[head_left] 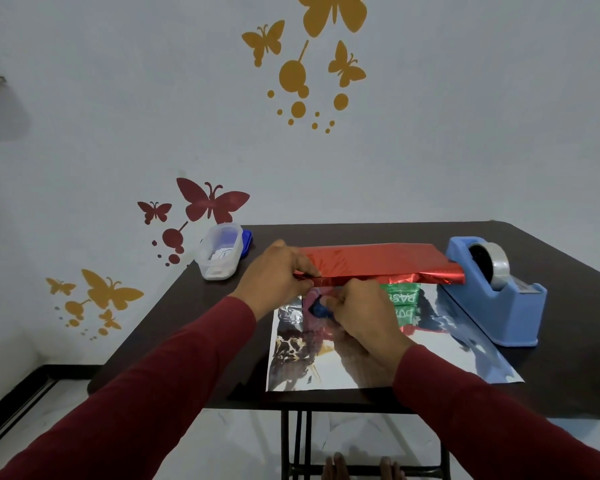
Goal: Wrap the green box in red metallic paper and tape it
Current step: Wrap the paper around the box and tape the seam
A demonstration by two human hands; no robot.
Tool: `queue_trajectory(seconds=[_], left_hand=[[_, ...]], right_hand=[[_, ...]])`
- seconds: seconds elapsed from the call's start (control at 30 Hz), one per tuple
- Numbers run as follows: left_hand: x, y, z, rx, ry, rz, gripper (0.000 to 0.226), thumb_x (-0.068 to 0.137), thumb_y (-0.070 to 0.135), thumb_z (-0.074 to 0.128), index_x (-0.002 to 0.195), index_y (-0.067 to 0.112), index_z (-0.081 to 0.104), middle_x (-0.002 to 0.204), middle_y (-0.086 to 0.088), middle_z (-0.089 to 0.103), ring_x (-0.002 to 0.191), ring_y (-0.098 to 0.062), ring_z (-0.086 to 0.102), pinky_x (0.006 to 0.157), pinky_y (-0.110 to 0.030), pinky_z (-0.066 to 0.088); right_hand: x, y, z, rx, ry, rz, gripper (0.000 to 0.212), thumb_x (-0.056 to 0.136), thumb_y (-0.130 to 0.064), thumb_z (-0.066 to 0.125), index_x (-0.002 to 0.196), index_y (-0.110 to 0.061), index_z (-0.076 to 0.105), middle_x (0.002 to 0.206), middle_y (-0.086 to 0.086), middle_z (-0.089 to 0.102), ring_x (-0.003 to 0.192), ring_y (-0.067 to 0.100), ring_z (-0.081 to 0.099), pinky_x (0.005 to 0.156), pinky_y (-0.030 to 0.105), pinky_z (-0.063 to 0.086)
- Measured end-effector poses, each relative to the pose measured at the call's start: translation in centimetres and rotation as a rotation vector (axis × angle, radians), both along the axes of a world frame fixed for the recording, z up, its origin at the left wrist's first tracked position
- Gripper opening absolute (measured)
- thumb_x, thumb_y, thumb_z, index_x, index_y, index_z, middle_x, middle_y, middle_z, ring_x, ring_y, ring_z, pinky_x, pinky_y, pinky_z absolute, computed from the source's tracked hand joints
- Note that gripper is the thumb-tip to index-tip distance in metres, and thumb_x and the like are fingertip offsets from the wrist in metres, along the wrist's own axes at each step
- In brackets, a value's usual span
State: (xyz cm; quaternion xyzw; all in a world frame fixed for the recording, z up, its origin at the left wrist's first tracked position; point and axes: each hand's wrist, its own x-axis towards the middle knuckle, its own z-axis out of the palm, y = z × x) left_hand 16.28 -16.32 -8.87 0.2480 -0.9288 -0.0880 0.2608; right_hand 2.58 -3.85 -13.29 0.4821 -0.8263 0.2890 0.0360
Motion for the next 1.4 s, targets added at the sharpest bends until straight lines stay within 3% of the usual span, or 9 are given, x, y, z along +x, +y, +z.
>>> queue_trajectory(seconds=[0.13,0.3,0.57,0.67,0.83,1.0,1.07,1.2,1.4], left_hand=[[0.1,0.1,0.1,-0.004,0.006,-0.011,0.028,0.084,0.024,0.081,0.111,0.031,0.080,0.109,0.016,0.073,0.099,-0.010,0.045,0.089,-0.039,0.051],[0.1,0.6,0.2,-0.001,-0.010,0.014,0.030,0.085,0.022,0.080,0.113,0.032,0.079,0.113,0.016,0.073,0.100,-0.009,0.046,0.092,-0.037,0.051],[-1.1,3.8,0.2,-0.147,0.062,0.101,0.036,0.083,0.026,0.074,0.119,0.030,0.075,0.116,0.008,0.070,0.110,-0.017,0.047,0.086,-0.040,0.053],[-3.4,6.1,0.4,-0.159,0.096,0.007,0.033,0.084,0.029,0.074,0.117,0.029,0.075,0.115,0.009,0.069,0.107,-0.017,0.048,0.085,-0.035,0.048],[-9.5,10.7,0.1,-0.104,0.138,-0.238,0.036,0.082,0.037,0.075,0.117,0.029,0.072,0.110,0.012,0.065,0.101,-0.015,0.049,0.085,-0.031,0.045],[-15.4,14.1,-1.2,-0.083,0.159,-0.388,0.077,0.079,0.060,0.075,0.144,0.026,0.052,0.143,0.008,0.051,0.127,-0.013,0.043,0.108,-0.031,0.038],[-17.8,15.0,-1.7,-0.013,0.134,-0.404,0.096,0.077,0.068,0.075,0.154,0.024,0.039,0.157,0.005,0.037,0.142,-0.015,0.033,0.117,-0.034,0.032],[-20.6,15.6,-2.0,0.138,0.126,-0.464,0.113,0.072,0.068,0.079,0.161,0.034,0.020,0.169,0.013,0.010,0.156,-0.015,0.014,0.124,-0.045,0.027],[-21.9,15.0,-4.6,0.126,0.193,-0.509,0.119,0.071,0.059,0.086,0.164,0.025,0.019,0.172,0.010,0.006,0.157,-0.005,0.008,0.124,-0.034,0.023]], right_hand=[[-0.7,-0.5,0.9,-0.103,0.004,0.003,0.057,0.094,-0.054,0.067,0.056,-0.012,0.060,0.050,0.004,0.052,0.046,0.021,0.048,0.049,0.028,0.036],[-0.6,0.5,-0.4,-0.012,-0.067,-0.011,0.041,0.092,-0.050,0.067,0.075,-0.013,0.074,0.061,0.003,0.067,0.057,0.023,0.067,0.063,0.038,0.061],[-2.9,4.7,2.2,-0.133,-0.179,-0.009,0.057,0.090,-0.036,0.077,0.047,-0.006,0.056,0.039,0.007,0.046,0.035,0.014,0.039,0.045,0.024,0.035],[-4.6,8.5,3.8,-0.152,-0.224,-0.010,0.055,0.091,-0.044,0.076,0.056,-0.003,0.065,0.055,0.015,0.065,0.048,0.030,0.056,0.054,0.031,0.050],[-9.3,15.5,7.5,-0.197,-0.127,-0.199,0.044,0.093,-0.040,0.071,0.062,-0.009,0.074,0.058,0.008,0.069,0.062,0.025,0.066,0.065,0.031,0.052],[-13.7,19.5,8.8,-0.211,-0.129,-0.414,0.031,0.085,-0.034,0.067,0.070,-0.007,0.070,0.063,0.011,0.067,0.063,0.028,0.066,0.057,0.033,0.051],[-14.9,19.9,9.0,-0.159,-0.235,-0.442,0.029,0.088,-0.033,0.066,0.083,-0.006,0.075,0.077,0.014,0.072,0.071,0.031,0.071,0.065,0.042,0.063],[-15.8,18.8,8.9,-0.069,-0.814,-0.393,0.026,0.094,-0.035,0.068,0.101,-0.009,0.071,0.105,0.011,0.070,0.086,0.034,0.073,0.065,0.042,0.063],[-17.2,17.5,8.3,-0.016,-1.171,-0.295,0.034,0.095,-0.025,0.073,0.121,-0.004,0.067,0.125,0.019,0.061,0.105,0.046,0.066,0.064,0.053,0.063]])
